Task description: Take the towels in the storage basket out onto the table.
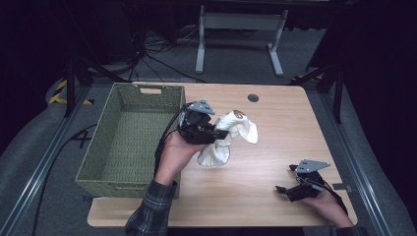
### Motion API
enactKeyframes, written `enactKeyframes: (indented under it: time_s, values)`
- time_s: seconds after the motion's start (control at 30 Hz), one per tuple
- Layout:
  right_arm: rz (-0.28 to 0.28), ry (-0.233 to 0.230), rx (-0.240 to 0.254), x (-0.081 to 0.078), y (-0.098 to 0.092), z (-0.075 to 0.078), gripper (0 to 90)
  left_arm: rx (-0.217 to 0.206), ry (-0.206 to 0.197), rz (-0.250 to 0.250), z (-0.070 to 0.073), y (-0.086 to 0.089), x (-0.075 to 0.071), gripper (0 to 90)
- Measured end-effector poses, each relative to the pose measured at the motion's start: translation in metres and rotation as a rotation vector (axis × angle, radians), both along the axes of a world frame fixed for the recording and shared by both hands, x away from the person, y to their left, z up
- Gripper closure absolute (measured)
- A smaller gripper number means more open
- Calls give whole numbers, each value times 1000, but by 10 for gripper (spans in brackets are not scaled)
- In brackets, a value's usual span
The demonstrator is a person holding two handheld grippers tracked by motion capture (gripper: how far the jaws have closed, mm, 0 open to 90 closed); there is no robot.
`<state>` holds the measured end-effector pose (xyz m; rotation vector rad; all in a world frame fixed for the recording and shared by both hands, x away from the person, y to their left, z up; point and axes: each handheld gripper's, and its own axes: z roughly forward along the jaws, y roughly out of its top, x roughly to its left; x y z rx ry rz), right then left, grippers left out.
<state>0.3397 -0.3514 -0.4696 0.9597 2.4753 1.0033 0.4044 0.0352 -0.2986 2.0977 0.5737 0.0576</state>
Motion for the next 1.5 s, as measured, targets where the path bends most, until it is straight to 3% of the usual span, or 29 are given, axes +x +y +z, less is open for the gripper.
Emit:
enactKeyframes:
  time_s: [0.6, 0.77, 1.3, 1.5]
  values:
    - [0, 2, 1, 0, 0, 0, 0, 30, 23, -61, -20, -43, 3, 748]
    - [0, 2, 1, 0, 0, 0, 0, 35, 36, -69, -32, -56, 4, 748]
    - [8, 1, 0, 0, 0, 0, 0, 107, 76, -67, -71, -90, 8, 746]
    - [10, 1, -1, 0, 0, 0, 0, 162, 93, -92, -90, -105, 9, 745]
